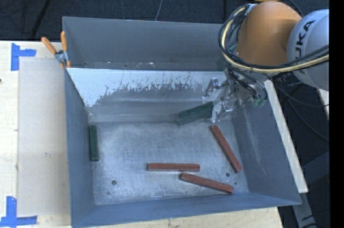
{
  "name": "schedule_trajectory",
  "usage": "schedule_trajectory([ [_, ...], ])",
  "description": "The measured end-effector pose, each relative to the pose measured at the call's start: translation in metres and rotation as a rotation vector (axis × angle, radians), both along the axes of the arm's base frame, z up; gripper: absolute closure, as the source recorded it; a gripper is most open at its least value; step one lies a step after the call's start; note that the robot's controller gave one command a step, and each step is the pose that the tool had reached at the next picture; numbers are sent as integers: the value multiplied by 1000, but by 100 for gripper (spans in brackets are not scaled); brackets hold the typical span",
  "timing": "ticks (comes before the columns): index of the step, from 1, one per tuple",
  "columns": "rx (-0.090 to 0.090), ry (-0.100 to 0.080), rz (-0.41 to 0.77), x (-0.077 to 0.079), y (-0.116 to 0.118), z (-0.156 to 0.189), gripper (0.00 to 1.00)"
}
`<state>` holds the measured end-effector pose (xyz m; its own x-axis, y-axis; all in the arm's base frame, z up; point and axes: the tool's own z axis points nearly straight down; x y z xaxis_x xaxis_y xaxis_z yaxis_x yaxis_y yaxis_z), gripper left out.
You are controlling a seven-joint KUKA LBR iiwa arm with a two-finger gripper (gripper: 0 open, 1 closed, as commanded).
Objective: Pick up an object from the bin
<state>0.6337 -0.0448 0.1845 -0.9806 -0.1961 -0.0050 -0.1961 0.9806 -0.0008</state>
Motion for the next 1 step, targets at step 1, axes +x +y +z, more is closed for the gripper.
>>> schedule_trajectory([
  [1, 1, 7, -58, 3, -4, -26, 100],
])
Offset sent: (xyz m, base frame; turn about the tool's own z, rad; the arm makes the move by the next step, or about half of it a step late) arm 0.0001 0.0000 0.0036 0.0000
